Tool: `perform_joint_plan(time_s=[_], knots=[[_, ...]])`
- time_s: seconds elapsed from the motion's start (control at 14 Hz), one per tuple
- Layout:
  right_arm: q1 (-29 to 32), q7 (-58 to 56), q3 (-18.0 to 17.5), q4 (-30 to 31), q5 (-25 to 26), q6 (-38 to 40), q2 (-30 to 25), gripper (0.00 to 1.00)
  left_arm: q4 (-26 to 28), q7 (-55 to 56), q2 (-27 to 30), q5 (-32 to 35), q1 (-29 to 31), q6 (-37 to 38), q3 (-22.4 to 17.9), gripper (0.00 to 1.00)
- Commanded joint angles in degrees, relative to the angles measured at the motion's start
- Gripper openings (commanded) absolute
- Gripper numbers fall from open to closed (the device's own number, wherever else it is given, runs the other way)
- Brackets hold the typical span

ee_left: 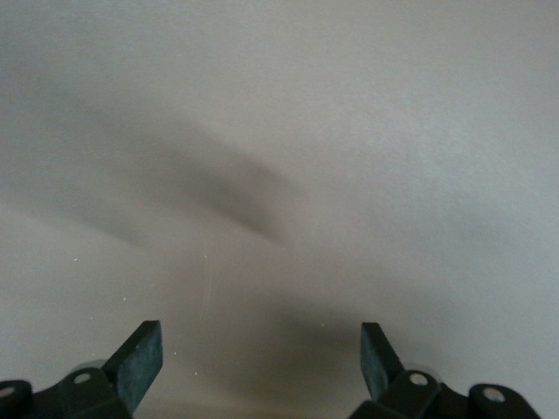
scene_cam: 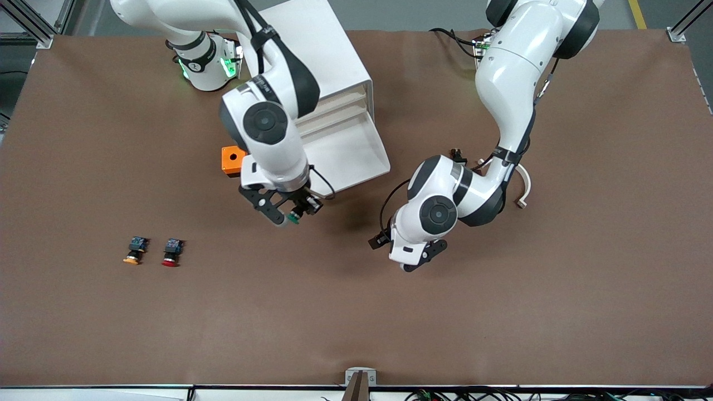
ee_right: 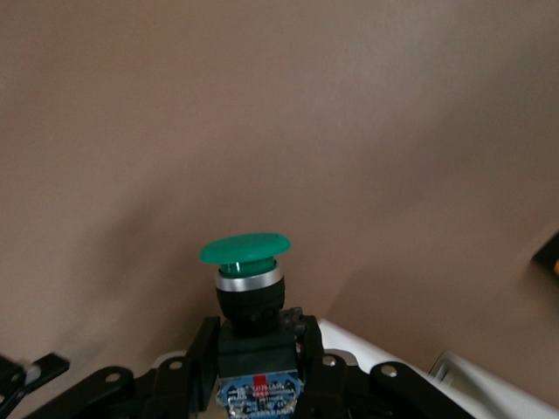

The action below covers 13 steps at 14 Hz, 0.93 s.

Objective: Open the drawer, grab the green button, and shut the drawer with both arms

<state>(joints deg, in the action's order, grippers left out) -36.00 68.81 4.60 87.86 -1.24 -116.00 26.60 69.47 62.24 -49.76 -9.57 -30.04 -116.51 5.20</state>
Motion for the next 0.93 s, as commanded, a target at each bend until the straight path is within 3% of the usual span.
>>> perform_joint_plan(time_s=[0.0, 0.43, 0.64, 0.85], knots=[[5.0, -11.0, -1.0, 3.0, -0.5, 0.3, -2.1, 0.00, 2.3, 5.4, 1.4, 2.6, -2.6, -1.5, -0.4, 1.00], [13.9, -30.8, -0.8, 4.8, -0.7, -0.5, -1.7, 0.00, 2.8, 11.9, 1.6, 11.1, -7.8, -1.6, -0.6, 1.00], [16.7, -36.5, -0.8, 4.9, -0.7, -1.0, -1.3, 0.00, 2.8, 11.1, 1.2, 11.2, -9.6, -1.6, -0.4, 1.00], [20.7, -44.0, -0.8, 9.5, -0.6, -7.5, -0.8, 0.00, 2.8, 11.3, 1.2, 10.5, -10.7, -1.4, 0.0, 1.00]])
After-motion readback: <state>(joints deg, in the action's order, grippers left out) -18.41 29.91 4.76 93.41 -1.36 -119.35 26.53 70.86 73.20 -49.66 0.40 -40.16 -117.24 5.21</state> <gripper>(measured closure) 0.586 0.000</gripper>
